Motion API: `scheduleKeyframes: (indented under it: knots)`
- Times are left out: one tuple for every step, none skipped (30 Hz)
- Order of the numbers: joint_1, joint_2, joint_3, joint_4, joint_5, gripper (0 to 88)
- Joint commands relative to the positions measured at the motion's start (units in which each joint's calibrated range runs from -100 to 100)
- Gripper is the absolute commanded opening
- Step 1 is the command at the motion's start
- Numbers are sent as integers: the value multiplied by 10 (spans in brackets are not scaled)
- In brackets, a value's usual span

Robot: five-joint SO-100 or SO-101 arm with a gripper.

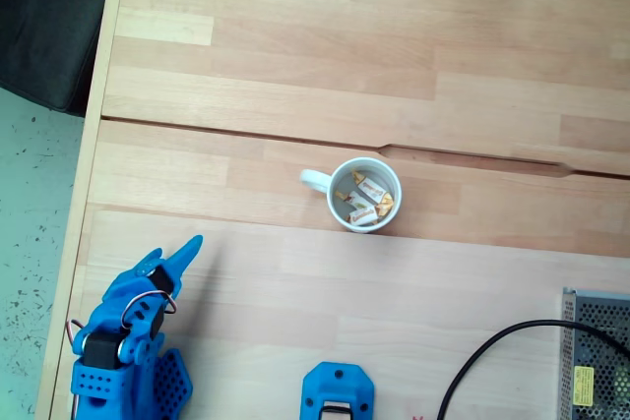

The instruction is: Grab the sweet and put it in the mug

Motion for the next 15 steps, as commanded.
scheduleKeyframes:
  knots:
    - [896, -45, -104, -256, -37, 284]
    - [893, -45, -106, -256, -15, 284]
    - [886, -45, -110, -256, 11, 284]
    - [883, -45, -111, -256, 42, 284]
    - [880, -46, -112, -256, 74, 284]
    - [877, -47, -113, -256, 106, 284]
    - [874, -47, -113, -256, 134, 284]
    - [872, -47, -111, -256, 161, 284]
    - [869, -47, -110, -256, 183, 284]
    - [869, -47, -109, -256, 194, 284]
    - [873, -48, -111, -255, 195, 284]
    - [874, -49, -113, -255, 189, 284]
    - [872, -48, -108, -255, 178, 284]
    - [872, -47, -103, -255, 163, 284]
    - [875, -47, -107, -255, 145, 284]
